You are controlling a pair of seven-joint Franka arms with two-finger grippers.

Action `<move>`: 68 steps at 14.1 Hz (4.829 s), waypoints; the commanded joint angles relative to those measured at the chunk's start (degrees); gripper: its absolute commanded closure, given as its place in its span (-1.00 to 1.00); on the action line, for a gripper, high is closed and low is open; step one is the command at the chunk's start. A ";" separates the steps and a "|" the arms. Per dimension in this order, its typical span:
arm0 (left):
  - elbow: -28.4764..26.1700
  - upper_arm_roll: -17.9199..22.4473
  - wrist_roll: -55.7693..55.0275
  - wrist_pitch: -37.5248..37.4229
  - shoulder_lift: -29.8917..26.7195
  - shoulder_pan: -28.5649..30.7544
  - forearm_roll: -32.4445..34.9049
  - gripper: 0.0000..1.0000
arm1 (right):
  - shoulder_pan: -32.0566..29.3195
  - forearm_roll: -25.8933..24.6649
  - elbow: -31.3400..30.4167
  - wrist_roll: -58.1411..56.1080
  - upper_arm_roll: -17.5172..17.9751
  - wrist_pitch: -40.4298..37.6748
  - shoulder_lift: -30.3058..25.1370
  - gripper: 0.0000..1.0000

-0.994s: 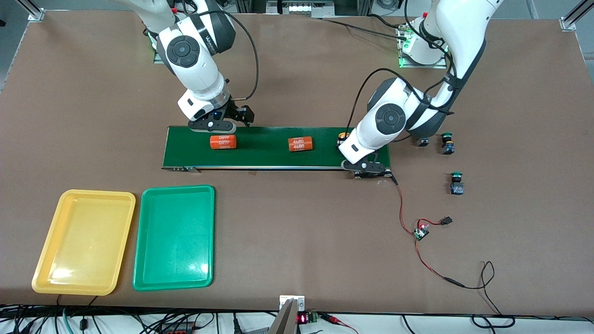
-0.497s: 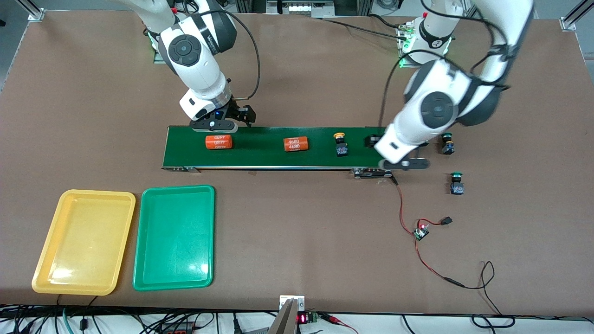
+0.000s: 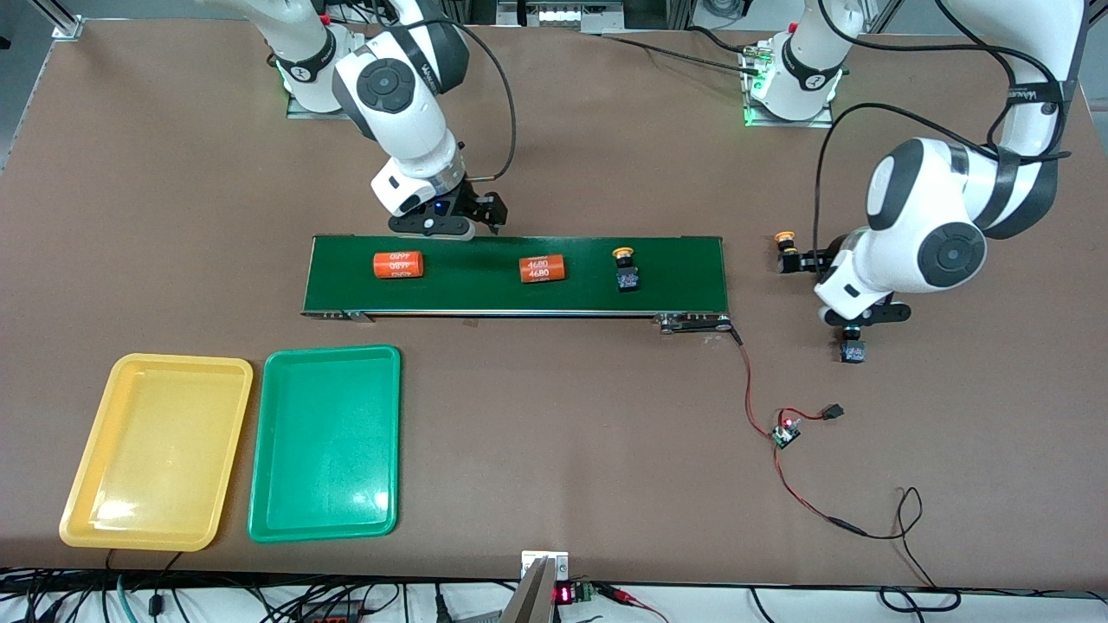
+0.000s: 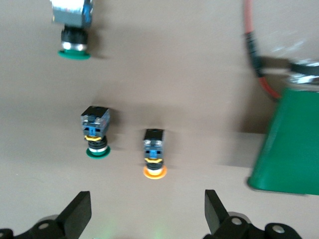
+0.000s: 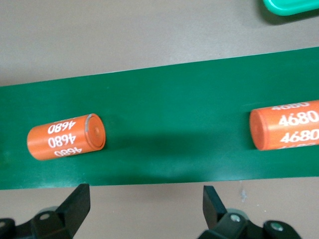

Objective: Sort buttons by color to trays
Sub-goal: 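Grasp another push button beside the belt with the left gripper, then set the second button down on the green belt with the left gripper, then grasp the yellow-capped button with the right gripper while the left gripper withdraws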

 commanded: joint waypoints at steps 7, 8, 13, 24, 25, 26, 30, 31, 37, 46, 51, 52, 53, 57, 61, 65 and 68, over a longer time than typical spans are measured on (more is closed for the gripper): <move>-24.41 0.46 0.44 34.45 -1.49 -1.02 -0.82 -1.00 | 2.52 -4.86 4.59 6.69 -0.41 -0.07 3.99 -1.00; -25.38 0.46 0.35 37.01 -0.27 -1.20 -0.82 -1.00 | 2.52 -4.86 4.59 6.69 -0.32 -0.16 3.99 -1.00; -26.00 0.46 0.44 39.76 0.89 -1.20 -0.82 0.38 | 2.17 -4.95 4.50 6.33 -0.41 -0.42 3.99 -1.00; -8.64 -4.44 0.18 14.13 -4.74 -1.11 -1.08 0.73 | 0.50 -6.53 4.50 -5.97 -0.85 -1.83 3.55 -1.00; -6.34 -6.20 -0.69 13.14 -4.48 -1.29 -1.43 0.73 | 0.50 -6.62 4.50 -5.88 -0.85 -1.83 3.55 -1.00; -5.10 -8.22 -1.66 13.30 -3.95 -1.37 -1.69 0.73 | 0.41 -6.62 4.41 -5.88 -0.85 -2.00 3.55 -1.00; -1.31 -15.96 -9.30 19.16 1.40 -2.95 -1.61 0.73 | 0.23 -6.53 4.67 -5.97 -1.11 -4.80 2.93 -1.00; -1.39 -17.28 -10.01 23.02 3.68 -3.22 -1.61 0.73 | 0.15 -6.53 5.11 -6.14 -1.20 -6.12 2.67 -1.00; -1.39 -17.73 -14.92 35.01 8.44 -6.11 -1.61 0.70 | -0.64 -6.53 5.47 -5.97 -1.29 -7.10 3.37 -1.00; 0.18 -17.65 -18.02 21.26 0.99 -2.62 -1.00 -1.00 | -0.56 -6.62 5.47 -5.97 -1.29 -7.10 3.55 -1.00; 3.53 -7.47 -10.84 1.81 -0.08 -1.29 0.32 -1.00 | -0.47 -6.53 5.55 -5.71 -1.29 -6.93 3.72 -1.00; 3.01 -5.01 -5.85 0.31 0.36 -0.94 2.59 -1.00 | -0.47 -6.53 5.99 -5.62 -1.29 -6.92 3.81 -1.00; 1.52 -2.55 -1.19 0.03 0.53 -0.85 5.74 -1.00 | -0.47 -6.53 6.08 -5.62 -1.29 -6.92 3.99 -1.00; -4.79 3.97 4.92 5.88 0.80 -0.32 8.15 -1.00 | -0.73 -6.53 6.43 -5.88 -1.29 -6.92 3.99 -1.00; -17.02 7.04 5.18 27.58 0.62 -0.06 8.24 -1.00 | -1.17 -6.62 6.35 -5.97 -1.29 -7.19 3.64 -1.00; -23.44 7.32 5.18 40.26 1.59 -0.06 8.15 -1.00 | -1.00 -6.45 6.61 -5.53 -1.29 -7.10 3.55 -1.00; -24.24 8.11 5.18 43.01 2.82 -0.06 8.24 -0.47 | -0.30 -5.92 8.88 -5.62 -1.37 -7.28 4.07 -1.00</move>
